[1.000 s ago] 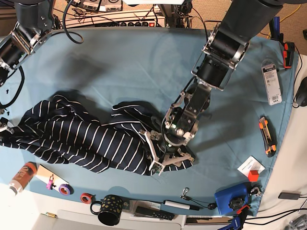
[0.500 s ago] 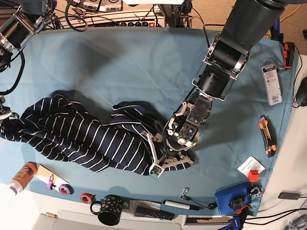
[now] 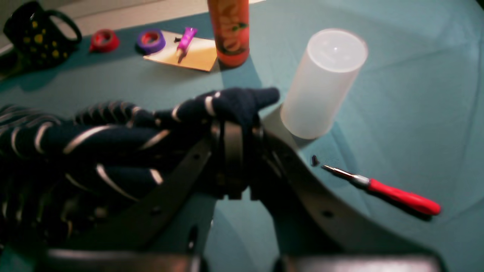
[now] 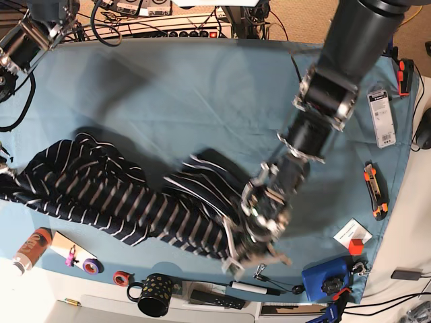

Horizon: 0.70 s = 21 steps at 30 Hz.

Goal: Layout the t-shirt on the table in an organized manner, then fold the t-shirt properly
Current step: 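Lift and stretch the shirt between both grippers, spreading it out, then lower the stretched shirt flat onto the table with both grippers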

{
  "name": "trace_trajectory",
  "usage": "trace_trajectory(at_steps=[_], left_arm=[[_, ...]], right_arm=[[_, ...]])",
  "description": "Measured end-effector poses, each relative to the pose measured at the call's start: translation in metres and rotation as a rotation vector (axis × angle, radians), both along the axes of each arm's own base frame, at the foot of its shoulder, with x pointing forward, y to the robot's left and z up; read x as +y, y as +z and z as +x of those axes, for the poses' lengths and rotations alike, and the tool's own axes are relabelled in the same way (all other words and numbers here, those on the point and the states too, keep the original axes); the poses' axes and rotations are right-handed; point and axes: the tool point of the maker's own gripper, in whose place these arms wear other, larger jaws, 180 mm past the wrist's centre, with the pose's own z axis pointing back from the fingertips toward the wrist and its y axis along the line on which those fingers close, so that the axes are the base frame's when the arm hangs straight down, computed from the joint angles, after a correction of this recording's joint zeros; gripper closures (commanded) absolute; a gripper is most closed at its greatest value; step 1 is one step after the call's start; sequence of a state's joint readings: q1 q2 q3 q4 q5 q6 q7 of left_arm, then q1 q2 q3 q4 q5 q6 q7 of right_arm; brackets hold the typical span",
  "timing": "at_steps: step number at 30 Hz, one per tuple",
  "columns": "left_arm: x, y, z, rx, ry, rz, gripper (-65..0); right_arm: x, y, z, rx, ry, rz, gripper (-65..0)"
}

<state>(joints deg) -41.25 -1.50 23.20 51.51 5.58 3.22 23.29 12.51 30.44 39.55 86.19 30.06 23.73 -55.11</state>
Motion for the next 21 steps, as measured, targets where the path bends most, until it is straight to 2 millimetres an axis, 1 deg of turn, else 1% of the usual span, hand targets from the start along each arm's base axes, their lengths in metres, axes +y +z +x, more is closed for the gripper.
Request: trace_trajectory(at_steps=[2,6,8,12,14,17,21], left_arm=[[0.012,0.02,0.013,-0.023,0.01,-0.007,0.0],[0.034,0.046,0.028,0.005,0.067,0.0,0.0],[0.04,0.052,0.031,0.028,0.092,-0.003,0.0],[0.049,0.062,0.03,0.071,0.113,-0.056,0.0],[0.055,0.071,0.028,0.105,0.119,-0.146,0.0],[0.057,0.094,0.023,0.143,0.095,-0.314,0.0],[0.056,0.123,0.005,0.216,0.01,-0.473,0.0]], right_arm=[[0.001,0.002,0.015,-0.019,0.005,0.035,0.0],[0.009,0.017,0.051,-0.08,0.042,0.085,0.0],[0.017,0.032,0.067,-0.106,0.067,0.085,0.0],[0.032,0.078,0.095,-0.177,0.117,0.034,0.0],[0.036,0.098,0.103,-0.198,0.13,0.009,0.0],[0.042,0.113,0.11,-0.196,0.146,-0.02,0.0],[0.048,0.11,0.111,-0.148,0.168,0.001,0.0]])
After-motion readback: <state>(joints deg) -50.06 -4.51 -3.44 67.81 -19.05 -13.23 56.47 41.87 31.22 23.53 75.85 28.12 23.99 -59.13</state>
